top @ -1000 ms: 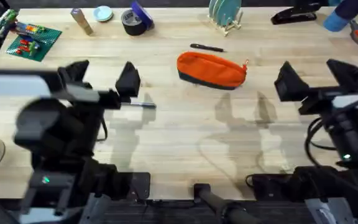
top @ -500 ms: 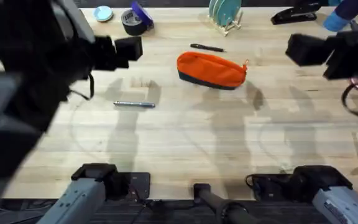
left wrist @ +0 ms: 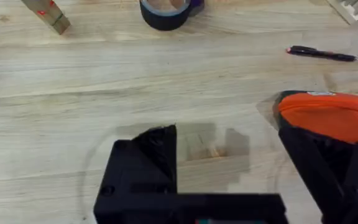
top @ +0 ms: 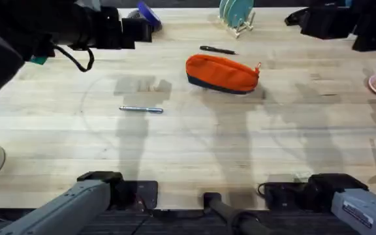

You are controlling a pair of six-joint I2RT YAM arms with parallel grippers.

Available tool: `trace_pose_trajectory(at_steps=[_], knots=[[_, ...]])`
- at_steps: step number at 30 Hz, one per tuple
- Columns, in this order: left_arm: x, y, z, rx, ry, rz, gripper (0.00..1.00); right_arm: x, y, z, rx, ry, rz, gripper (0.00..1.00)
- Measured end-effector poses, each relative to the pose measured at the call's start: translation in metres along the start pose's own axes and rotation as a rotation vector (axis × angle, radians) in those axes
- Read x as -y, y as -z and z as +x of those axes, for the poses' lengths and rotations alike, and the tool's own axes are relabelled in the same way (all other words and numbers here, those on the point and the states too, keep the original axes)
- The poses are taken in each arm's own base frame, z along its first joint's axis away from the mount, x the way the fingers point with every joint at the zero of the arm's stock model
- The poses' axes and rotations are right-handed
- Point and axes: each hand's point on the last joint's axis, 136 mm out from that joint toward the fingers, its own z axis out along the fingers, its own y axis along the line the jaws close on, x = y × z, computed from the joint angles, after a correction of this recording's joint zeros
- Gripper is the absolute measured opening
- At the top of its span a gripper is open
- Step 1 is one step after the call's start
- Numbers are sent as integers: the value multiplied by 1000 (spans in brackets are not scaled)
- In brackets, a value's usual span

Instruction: Unzip the bag, pick up the pens from the table one at a time and place them inside, then zip the bag closed.

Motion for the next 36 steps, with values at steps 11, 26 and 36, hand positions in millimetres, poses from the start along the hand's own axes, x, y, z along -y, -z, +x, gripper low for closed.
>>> trace_pose_trajectory(at_steps=[11,26,36], knots=[[0,0,4,-17,2,0,993,-1,-1,0,-3,-1,-7,995],[6,-1,-16,65,-44,34,993,-2,-1,6,-31,-6,-10,996],[87,8,-25,191,-517,366,993,-1,-1,11,-50,-10,-10,995]])
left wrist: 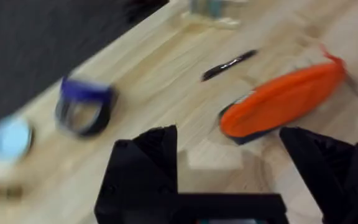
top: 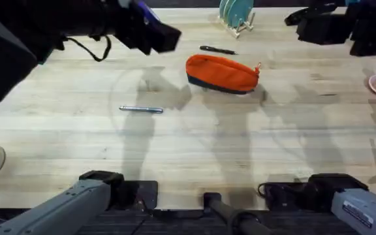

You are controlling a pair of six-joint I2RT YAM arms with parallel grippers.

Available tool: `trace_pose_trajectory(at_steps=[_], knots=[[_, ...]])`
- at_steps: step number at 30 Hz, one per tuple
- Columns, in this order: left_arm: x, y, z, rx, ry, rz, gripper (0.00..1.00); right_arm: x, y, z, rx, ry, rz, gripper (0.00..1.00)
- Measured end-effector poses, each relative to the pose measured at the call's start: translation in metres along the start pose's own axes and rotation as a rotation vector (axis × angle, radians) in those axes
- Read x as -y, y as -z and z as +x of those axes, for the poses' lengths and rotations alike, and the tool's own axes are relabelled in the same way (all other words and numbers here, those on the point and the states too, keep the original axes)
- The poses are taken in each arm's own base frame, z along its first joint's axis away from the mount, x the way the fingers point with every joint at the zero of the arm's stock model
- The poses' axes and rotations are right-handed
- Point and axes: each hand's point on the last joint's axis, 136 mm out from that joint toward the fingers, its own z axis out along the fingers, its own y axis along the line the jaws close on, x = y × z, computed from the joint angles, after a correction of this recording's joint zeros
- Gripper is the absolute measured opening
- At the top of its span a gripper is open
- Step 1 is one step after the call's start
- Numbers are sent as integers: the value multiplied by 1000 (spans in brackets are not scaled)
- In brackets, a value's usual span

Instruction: Unzip the bag, pick up the pens from the table one at a time and place them inside, then zip the bag closed.

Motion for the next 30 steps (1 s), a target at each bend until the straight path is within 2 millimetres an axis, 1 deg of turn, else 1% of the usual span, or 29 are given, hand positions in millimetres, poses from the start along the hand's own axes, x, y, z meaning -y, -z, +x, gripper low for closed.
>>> trace_pose_trajectory(at_steps=[3,6,9,12,15,18,30], knots=[[23,-3,-8,36,-170,93,993,0,0,0,0,0,0,996],[41,-3,-14,78,-303,162,993,0,0,0,0,0,0,996],[51,-1,-18,119,-401,210,993,0,0,0,0,-2,0,996],[58,1,-21,152,-459,244,993,0,0,0,0,-3,0,995],[63,3,-24,183,-493,266,994,0,0,0,0,-3,0,995],[62,3,-28,200,-521,256,994,0,0,0,0,-3,0,995],[63,3,-25,193,-541,262,994,0,0,0,0,-3,0,996]])
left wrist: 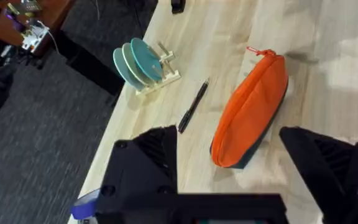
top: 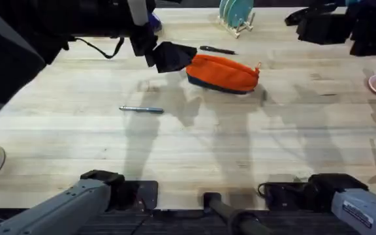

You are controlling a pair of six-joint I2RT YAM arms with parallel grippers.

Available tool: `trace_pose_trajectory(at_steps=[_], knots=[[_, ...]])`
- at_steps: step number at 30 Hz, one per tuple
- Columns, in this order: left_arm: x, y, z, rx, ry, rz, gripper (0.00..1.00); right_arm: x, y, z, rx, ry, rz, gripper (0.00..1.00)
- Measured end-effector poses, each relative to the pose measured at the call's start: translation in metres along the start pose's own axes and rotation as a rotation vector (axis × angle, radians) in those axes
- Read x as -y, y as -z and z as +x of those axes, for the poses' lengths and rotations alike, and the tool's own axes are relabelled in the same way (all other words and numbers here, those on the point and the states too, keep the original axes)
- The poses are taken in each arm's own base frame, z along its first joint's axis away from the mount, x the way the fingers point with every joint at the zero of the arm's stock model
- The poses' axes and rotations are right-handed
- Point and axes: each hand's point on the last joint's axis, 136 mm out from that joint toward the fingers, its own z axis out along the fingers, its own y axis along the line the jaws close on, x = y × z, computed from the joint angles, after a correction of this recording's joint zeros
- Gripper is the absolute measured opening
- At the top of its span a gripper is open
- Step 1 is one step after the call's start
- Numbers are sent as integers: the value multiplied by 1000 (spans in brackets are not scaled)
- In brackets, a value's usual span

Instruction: Unzip the bag, pick up the pens from the table one at a time and place them inside, then zip the bag closed.

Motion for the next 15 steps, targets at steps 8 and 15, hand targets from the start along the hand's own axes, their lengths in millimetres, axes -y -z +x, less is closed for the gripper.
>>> trace_pose_trajectory(at_steps=[8,15], knots=[[0,-5,4,-4,-66,17,993,0,0,0,0,0,0,996],[0,-36,37,-51,-15,89,993,0,0,0,1,0,0,996]])
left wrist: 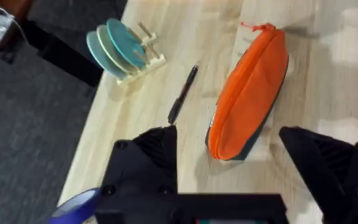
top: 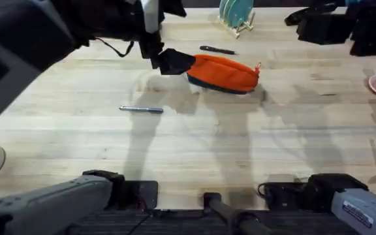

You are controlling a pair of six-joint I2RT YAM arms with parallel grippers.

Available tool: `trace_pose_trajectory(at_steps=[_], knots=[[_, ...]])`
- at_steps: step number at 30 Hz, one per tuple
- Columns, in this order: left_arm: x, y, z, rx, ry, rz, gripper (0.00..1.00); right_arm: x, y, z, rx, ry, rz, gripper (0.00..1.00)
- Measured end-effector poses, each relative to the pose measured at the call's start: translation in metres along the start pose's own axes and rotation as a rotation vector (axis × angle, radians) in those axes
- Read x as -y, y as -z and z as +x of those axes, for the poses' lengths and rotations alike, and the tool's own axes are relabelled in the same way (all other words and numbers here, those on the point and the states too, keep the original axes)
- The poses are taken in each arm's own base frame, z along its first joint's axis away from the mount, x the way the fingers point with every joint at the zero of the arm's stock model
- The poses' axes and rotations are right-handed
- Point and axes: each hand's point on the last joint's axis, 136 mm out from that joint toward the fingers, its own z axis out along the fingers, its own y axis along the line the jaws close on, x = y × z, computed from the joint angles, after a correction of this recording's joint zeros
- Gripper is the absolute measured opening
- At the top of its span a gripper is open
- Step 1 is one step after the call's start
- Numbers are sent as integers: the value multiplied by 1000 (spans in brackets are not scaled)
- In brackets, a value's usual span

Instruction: Unzip the bag, pick up the pens from the table one at a time and place them inside, then zip the bag closed.

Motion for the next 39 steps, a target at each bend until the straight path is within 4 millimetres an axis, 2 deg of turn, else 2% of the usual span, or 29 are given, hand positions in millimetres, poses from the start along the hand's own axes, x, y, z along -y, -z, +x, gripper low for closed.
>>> trace_pose_trajectory(at_steps=[11,20,32,39], knots=[[-1,-39,29,9,60,82,993,0,0,0,0,0,0,996],[8,-68,54,19,122,161,993,0,0,0,0,0,0,996],[1,-88,60,46,85,150,993,0,0,0,0,0,0,996],[7,-98,71,34,109,178,993,0,0,0,0,0,0,995]])
